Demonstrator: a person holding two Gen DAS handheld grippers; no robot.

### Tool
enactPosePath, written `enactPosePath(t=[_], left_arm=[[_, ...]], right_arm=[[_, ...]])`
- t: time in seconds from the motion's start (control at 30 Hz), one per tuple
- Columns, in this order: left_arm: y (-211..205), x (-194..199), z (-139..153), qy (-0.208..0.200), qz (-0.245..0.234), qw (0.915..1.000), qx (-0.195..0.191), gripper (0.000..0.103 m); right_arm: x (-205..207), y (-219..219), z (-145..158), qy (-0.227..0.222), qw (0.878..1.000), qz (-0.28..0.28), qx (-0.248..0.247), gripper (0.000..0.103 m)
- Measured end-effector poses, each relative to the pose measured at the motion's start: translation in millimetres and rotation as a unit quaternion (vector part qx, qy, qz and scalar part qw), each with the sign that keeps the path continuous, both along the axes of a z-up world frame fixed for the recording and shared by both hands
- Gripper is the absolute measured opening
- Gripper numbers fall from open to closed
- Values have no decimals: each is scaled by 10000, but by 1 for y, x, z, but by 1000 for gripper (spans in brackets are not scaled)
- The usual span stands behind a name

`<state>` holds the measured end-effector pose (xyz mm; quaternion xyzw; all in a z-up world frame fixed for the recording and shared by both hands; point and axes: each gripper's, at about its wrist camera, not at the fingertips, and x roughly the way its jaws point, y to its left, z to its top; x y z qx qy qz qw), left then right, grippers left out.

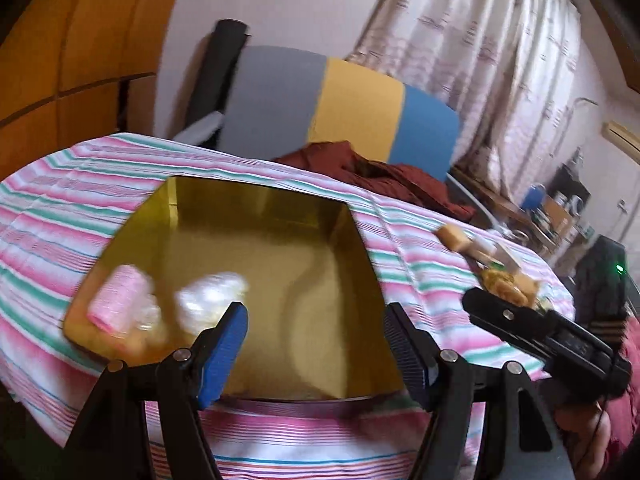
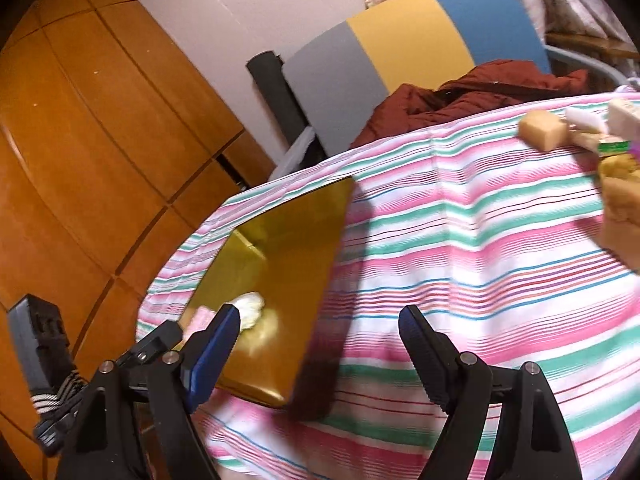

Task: Organize objects
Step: 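Return both tools from the tray to the pile of items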

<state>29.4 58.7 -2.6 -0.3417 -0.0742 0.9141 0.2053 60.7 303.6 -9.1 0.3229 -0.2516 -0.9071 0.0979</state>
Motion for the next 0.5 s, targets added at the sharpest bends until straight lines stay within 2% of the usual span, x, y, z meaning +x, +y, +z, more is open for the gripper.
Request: enactPosePath(t=[0.3,0.5], left_arm=[[65,15,-7,-157,-951,9951,-239,71],[97,22,-10,-270,-1328,9900,-380,71]], right_arm=[[23,82,-10,-178,9949,-760,639,82],[30,150,-12,-230,9820,-1532,1082,82]])
